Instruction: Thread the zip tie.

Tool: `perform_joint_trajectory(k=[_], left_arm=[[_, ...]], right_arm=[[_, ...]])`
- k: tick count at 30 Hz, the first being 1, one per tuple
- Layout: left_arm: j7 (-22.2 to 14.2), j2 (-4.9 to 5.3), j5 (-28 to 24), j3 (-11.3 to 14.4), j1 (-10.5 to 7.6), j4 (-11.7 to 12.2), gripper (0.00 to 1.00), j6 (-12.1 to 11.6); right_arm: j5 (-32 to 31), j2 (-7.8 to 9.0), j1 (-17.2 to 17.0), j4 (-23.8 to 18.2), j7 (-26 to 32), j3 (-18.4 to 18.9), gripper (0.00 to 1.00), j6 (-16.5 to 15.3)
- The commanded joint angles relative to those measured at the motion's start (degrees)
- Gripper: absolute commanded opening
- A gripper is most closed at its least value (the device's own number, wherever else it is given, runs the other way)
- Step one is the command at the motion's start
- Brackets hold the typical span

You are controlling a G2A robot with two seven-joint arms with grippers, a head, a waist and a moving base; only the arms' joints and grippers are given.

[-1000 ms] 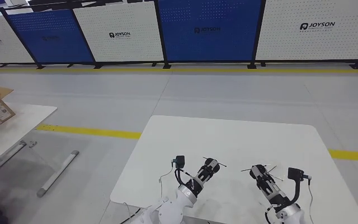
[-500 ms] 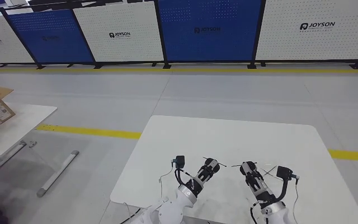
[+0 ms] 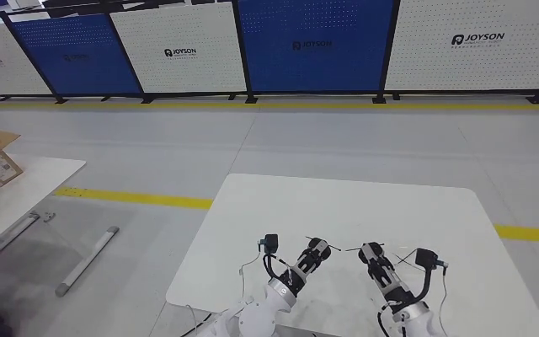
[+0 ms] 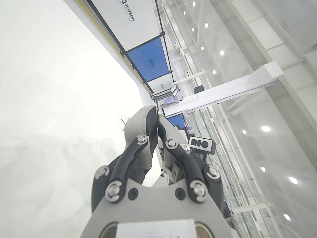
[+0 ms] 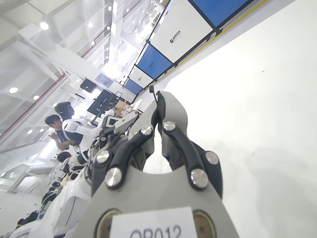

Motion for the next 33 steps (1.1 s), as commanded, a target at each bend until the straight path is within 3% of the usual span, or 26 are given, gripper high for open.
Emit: perform_joint_trajectory(k=[1, 13, 23, 33], left_arm=[[0.0, 0.00, 0.0, 0.0, 0.00, 0.0, 0.00, 0.0], [0.0, 0.00, 0.0, 0.0, 0.00, 0.0, 0.00, 0.0], [0.0, 0.00, 0.0, 0.0, 0.00, 0.0, 0.00, 0.0], [0.0, 0.00, 0.0, 0.0, 0.00, 0.0, 0.00, 0.0]], right_arm=[[0.1, -0.15, 0.6, 0.3, 0.5, -0.5, 0.00, 0.5], [0.1, -0.40, 1.5, 0.7, 1.1, -1.1, 0.00, 1.4], [0.8, -0.44, -0.2, 0.1, 0.9, 0.4, 0.00, -0.9], [0.1, -0.96, 1.1, 1.0, 1.2, -0.6, 0.00, 1.1]])
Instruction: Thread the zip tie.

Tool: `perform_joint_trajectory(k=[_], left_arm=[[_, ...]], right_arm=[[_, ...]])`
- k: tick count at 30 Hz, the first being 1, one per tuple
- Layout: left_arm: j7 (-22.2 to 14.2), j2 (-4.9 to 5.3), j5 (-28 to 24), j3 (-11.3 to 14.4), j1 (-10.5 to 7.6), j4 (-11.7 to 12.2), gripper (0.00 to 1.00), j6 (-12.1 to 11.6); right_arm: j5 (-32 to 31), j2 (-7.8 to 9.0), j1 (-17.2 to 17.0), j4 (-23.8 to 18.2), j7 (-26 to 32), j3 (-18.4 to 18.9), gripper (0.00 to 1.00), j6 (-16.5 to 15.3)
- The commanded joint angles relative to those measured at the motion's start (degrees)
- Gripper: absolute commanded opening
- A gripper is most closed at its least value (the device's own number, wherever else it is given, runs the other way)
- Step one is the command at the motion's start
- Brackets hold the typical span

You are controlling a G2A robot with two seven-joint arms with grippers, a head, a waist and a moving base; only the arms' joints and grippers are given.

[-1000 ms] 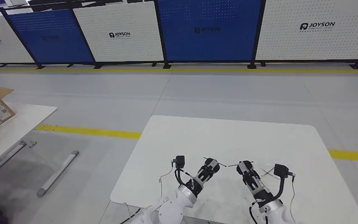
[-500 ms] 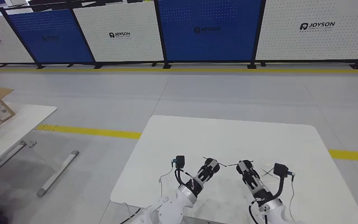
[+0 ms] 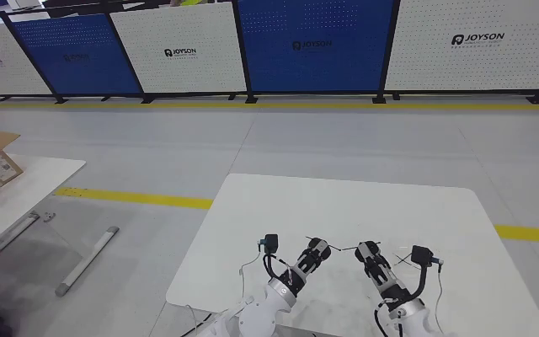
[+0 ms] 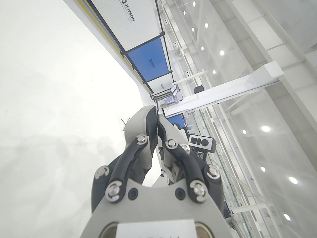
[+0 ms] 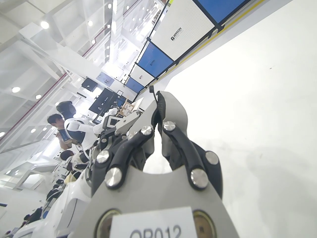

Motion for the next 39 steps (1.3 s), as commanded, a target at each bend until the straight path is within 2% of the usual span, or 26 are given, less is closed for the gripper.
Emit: perform_joint_trajectory(k=[1, 9, 13, 19, 30, 39], left_arm=[[0.0, 0.00, 0.0, 0.0, 0.00, 0.0, 0.00, 0.0], [0.0, 0.00, 0.0, 0.0, 0.00, 0.0, 0.00, 0.0], [0.0, 0.00, 0.0, 0.0, 0.00, 0.0, 0.00, 0.0], [0.0, 0.00, 0.0, 0.0, 0.00, 0.0, 0.00, 0.0], [0.0, 0.00, 0.0, 0.0, 0.00, 0.0, 0.00, 0.0], [0.0, 0.00, 0.0, 0.0, 0.00, 0.0, 0.00, 0.0]], right_arm=[[-0.1, -0.12, 0.3, 0.3, -0.1, -0.3, 0.00, 0.4], [-0.6, -0.23, -1.1, -0.7, -1.5, 0.4, 0.00, -1.0], [-1.3, -0.28, -1.6, -1.3, -1.2, 0.4, 0.00, -0.5], [-1.5, -0.59, -0.6, -0.6, -0.4, -0.3, 0.00, 0.6], [-1.4, -1.03, 0.2, 0.2, -0.2, -0.8, 0.00, 0.7], [-0.3, -1.63, 2.0, 3.3, -0.5, -1.9, 0.00, -0.2]])
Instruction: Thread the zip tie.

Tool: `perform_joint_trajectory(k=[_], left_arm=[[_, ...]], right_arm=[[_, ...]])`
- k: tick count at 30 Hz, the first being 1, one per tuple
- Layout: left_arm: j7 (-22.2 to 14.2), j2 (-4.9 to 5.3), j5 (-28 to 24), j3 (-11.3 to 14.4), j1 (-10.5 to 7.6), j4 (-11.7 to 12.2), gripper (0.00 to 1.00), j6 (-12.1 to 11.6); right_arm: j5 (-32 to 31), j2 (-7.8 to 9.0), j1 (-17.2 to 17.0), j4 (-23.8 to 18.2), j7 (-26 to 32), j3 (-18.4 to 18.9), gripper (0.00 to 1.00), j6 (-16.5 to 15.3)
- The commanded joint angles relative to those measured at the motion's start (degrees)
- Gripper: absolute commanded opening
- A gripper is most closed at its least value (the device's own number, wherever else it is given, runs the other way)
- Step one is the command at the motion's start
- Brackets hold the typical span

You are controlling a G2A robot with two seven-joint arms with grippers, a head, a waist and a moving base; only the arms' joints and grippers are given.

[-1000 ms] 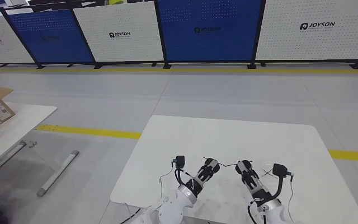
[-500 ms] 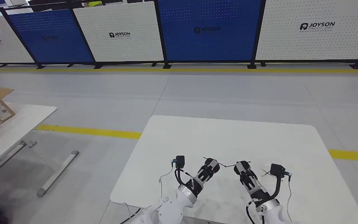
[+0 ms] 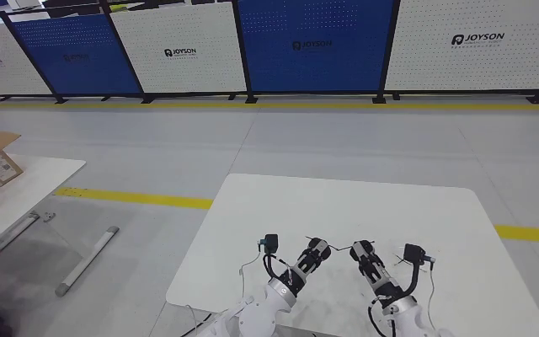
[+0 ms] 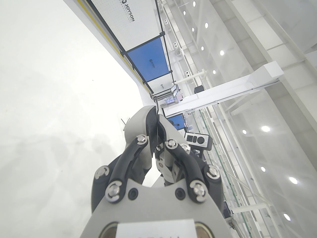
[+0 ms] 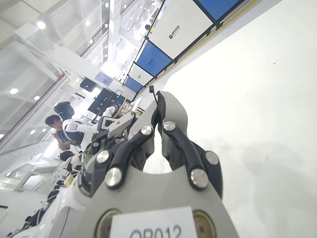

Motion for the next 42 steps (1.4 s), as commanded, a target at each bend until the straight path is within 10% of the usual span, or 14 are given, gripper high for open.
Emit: perform_joint_trajectory(k=[1, 42], left_arm=[[0.0, 0.00, 0.0, 0.0, 0.00, 0.0, 0.00, 0.0], [0.0, 0.00, 0.0, 0.0, 0.00, 0.0, 0.00, 0.0]], right_arm=[[0.0, -0.13, 0.3, 0.5, -0.2, -0.3, 0.00, -0.2], [1.0, -0.60, -3.2, -2.1, -1.8, 2.0, 0.00, -2.3]])
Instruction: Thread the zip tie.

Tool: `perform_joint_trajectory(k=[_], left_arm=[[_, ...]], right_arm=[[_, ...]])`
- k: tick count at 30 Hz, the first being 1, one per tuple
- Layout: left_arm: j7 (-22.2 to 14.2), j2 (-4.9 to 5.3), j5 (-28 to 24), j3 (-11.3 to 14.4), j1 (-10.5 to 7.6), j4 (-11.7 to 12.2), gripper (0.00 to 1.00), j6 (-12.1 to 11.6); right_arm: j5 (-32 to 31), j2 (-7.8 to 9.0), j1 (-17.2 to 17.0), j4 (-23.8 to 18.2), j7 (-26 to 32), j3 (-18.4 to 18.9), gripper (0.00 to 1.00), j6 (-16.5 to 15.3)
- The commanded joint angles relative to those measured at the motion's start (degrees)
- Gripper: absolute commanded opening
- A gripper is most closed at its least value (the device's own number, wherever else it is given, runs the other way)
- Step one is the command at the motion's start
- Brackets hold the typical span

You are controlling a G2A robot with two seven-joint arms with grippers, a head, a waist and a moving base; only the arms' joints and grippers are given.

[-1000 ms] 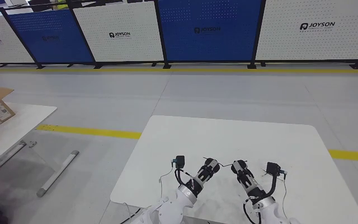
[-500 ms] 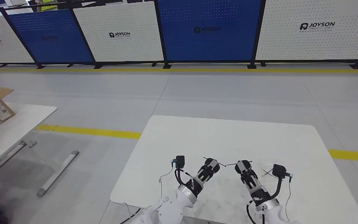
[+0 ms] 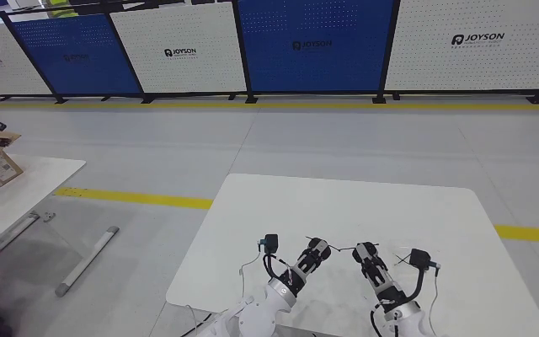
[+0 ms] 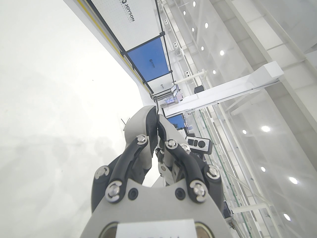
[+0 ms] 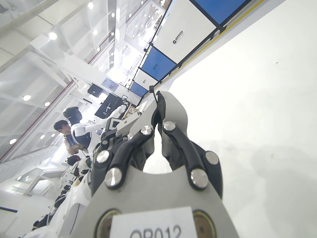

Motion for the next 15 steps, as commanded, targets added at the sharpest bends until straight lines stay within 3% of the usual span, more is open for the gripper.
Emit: perform_joint_trajectory(k=[1, 8, 15], left_arm=[[0.0, 0.00, 0.0, 0.0, 0.00, 0.0, 0.00, 0.0], [0.0, 0.00, 0.0, 0.0, 0.00, 0.0, 0.00, 0.0], [0.0, 0.00, 0.0, 0.0, 0.00, 0.0, 0.00, 0.0]], right_arm=[[0.0, 0.00, -0.4, -0.2, -0.3, 0.2, 0.00, -0.4], [0.0, 0.04, -1.8, -0.8, -0.9, 1.3, 0.00, -1.5], [0.0, -0.19, -0.9, -0.3, -0.1, 0.8, 0.00, -0.8]])
